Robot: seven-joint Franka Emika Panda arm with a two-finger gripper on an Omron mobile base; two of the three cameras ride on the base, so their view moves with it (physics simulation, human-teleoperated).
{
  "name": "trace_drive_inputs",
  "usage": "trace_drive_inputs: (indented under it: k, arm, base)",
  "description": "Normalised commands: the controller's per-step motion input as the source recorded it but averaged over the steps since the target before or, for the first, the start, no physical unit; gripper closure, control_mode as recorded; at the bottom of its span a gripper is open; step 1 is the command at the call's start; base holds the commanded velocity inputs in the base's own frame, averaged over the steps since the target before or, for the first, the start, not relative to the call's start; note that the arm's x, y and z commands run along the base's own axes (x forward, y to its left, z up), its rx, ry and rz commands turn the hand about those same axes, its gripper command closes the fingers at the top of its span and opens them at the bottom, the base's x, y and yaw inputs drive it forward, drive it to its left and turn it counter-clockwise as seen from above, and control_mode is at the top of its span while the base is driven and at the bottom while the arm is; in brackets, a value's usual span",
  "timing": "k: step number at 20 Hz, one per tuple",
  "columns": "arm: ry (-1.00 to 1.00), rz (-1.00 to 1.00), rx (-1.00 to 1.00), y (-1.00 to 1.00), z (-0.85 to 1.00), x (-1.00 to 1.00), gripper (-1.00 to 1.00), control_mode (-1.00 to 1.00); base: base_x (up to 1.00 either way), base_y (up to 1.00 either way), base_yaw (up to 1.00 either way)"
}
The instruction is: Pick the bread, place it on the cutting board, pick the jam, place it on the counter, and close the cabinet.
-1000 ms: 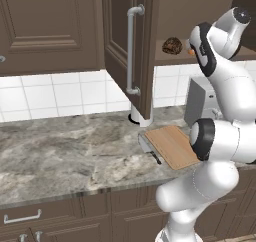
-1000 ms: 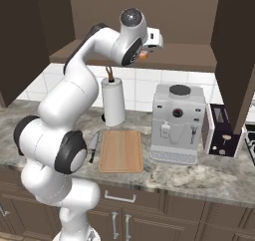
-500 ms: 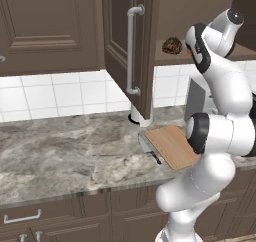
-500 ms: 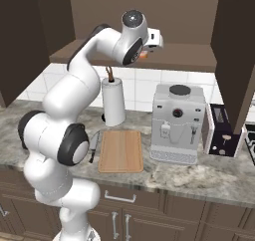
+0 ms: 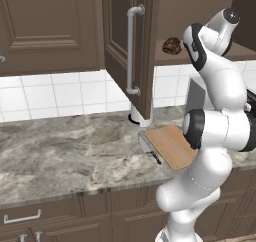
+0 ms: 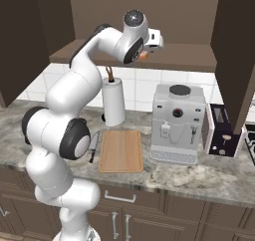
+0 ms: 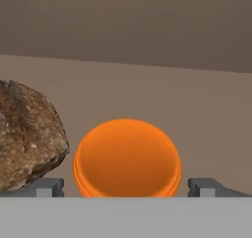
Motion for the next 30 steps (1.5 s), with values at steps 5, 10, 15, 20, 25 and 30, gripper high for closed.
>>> trace_drive_inputs:
  k: [5, 10, 15, 20, 25, 30]
  arm:
    - [0.01, 0.00, 0.00, 0.00, -0.06, 0.11, -1.00, -1.00]
    - [0.00, 0.00, 0.00, 0.00, 0.00, 0.15, -1.00, -1.00]
    - [0.00, 0.00, 0.00, 0.00, -0.03, 0.15, -1.00, -1.00]
    - [0.01, 0.00, 0.00, 0.00, -0.03, 0.05, -1.00, -1.00]
    - [0.05, 0.00, 0.00, 0.00, -0.01, 0.03, 1.00, -1.00]
    - [0.01, 0.00, 0.00, 0.00, 0.00, 0.02, 1.00, -1.00]
  base:
    - [0.00, 0.00, 0.00]
    - [0.00, 0.00, 0.00]
    - [0.00, 0.00, 0.00]
    - [0.00, 0.00, 0.00]
    - [0.00, 0.00, 0.00]
    - [0.00, 0.00, 0.00]
